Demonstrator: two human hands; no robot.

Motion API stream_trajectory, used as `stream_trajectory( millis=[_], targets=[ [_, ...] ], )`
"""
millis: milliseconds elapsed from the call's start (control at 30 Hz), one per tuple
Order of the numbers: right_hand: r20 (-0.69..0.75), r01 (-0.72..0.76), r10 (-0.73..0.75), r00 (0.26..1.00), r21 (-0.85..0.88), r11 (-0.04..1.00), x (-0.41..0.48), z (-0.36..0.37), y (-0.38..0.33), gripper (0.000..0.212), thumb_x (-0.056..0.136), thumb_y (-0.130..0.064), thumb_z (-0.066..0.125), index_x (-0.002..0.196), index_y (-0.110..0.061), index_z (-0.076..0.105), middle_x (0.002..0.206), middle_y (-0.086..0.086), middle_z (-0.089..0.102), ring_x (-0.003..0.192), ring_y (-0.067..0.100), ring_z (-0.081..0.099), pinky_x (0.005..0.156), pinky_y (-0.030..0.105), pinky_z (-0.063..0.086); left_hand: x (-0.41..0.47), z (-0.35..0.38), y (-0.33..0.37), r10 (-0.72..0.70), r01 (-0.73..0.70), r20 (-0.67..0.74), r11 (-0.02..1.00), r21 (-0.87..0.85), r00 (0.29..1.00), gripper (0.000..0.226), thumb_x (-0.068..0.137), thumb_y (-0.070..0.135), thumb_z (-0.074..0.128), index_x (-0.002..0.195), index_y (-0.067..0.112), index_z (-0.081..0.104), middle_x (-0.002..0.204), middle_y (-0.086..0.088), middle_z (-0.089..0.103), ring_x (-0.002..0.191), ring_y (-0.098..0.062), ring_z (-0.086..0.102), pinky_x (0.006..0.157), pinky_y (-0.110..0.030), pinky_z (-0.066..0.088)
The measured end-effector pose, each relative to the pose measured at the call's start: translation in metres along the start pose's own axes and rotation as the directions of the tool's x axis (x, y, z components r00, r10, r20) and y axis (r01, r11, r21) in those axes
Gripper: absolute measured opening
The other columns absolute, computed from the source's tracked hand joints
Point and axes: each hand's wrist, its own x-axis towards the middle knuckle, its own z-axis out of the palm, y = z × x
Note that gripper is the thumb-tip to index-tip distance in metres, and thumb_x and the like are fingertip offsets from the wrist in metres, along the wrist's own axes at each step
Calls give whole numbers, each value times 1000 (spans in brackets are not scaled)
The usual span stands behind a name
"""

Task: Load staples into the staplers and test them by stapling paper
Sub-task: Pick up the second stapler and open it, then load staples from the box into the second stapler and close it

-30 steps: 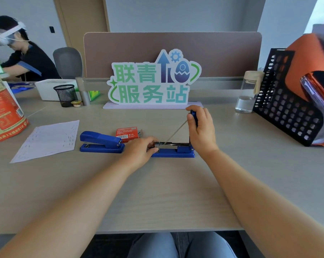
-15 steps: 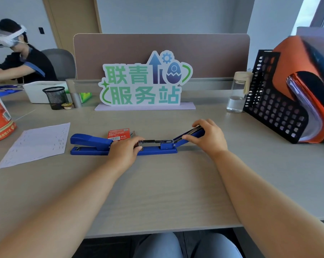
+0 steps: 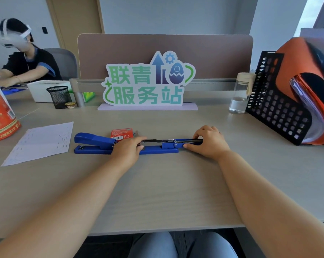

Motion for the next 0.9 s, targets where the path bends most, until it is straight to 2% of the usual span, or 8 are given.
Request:
stream_trajectory(
  millis=[100, 167, 267, 400, 567, 733, 833, 900],
  targets=[
    [14, 61, -60, 998, -93, 994, 2, 1, -13, 46, 78, -61, 54, 90, -18, 66, 105, 2, 58, 105, 24, 48, 91, 35, 36, 3, 1, 3, 11, -11, 34, 1000, 2, 999, 38, 95, 16, 44, 131, 24, 47, 118, -4, 65, 105, -24, 59, 82, -31, 45],
    [11, 105, -105, 994, -140, 985, 4, 1, -20, 45, 86, -55, 46, 91, -15, 66, 102, 5, 60, 102, 25, 49, 88, 35, 39, 5, -1, 6, 19, -20, 87, 1000, 8, 996, 41, 95, 14, 41, 135, 25, 42, 122, -7, 62, 102, -25, 58, 79, -31, 45],
    [0, 143, -144, 990, -124, 982, 9, 1, -29, 36, 95, -36, 40, 98, -9, 64, 103, 9, 60, 100, 28, 49, 84, 37, 43, 13, -11, 4, 18, -15, 195, 1000, -15, 981, 52, 92, 9, 42, 140, 25, 31, 131, -7, 54, 110, -25, 56, 93, -37, 47],
    [50, 194, -192, 980, -56, 979, 21, 8, -47, 28, 95, -20, 38, 99, -6, 63, 101, 13, 61, 96, 30, 48, 81, 41, 45, 36, -30, -11, -8, -17, 167, 989, 147, 986, 54, 88, 17, 50, 138, 20, 31, 138, -5, 48, 121, -26, 47, 97, -36, 39],
    [88, 261, -264, 960, 50, 964, 37, 24, -76, 24, 95, -18, 41, 98, -8, 62, 99, 11, 62, 90, 20, 44, 82, 37, 46, 59, -38, -32, -189, 51, 370, 934, 353, 910, 73, 76, 41, 67, 136, 18, 33, 136, -10, 41, 124, -31, 40, 101, -39, 39],
    [83, 296, -314, 946, 175, 939, 55, 35, -97, 21, 94, -15, 45, 99, -7, 63, 97, 12, 66, 93, 26, 53, 80, 29, 42, 83, -40, -37, -205, 52, 430, 939, 341, 879, 60, 73, 37, 73, 120, 12, 46, 125, -11, 53, 110, -29, 52, 89, -34, 43],
    [64, 304, -324, 944, 217, 928, 63, 36, -102, 20, 93, -15, 46, 99, -7, 64, 97, 11, 67, 93, 25, 55, 78, 26, 42, 92, -38, -40, -188, 41, 473, 952, 304, 861, 67, 73, 34, 74, 129, 14, 43, 129, -10, 52, 113, -29, 52, 96, -36, 44],
    [55, 301, -322, 945, 237, 924, 66, 37, -103, 20, 93, -15, 47, 99, -6, 64, 97, 10, 67, 92, 23, 57, 79, 28, 45, 93, -36, -41, -141, 18, 455, 964, 265, 879, 70, 71, 32, 76, 129, 14, 42, 129, -10, 51, 115, -29, 50, 97, -37, 43]
  ],
)
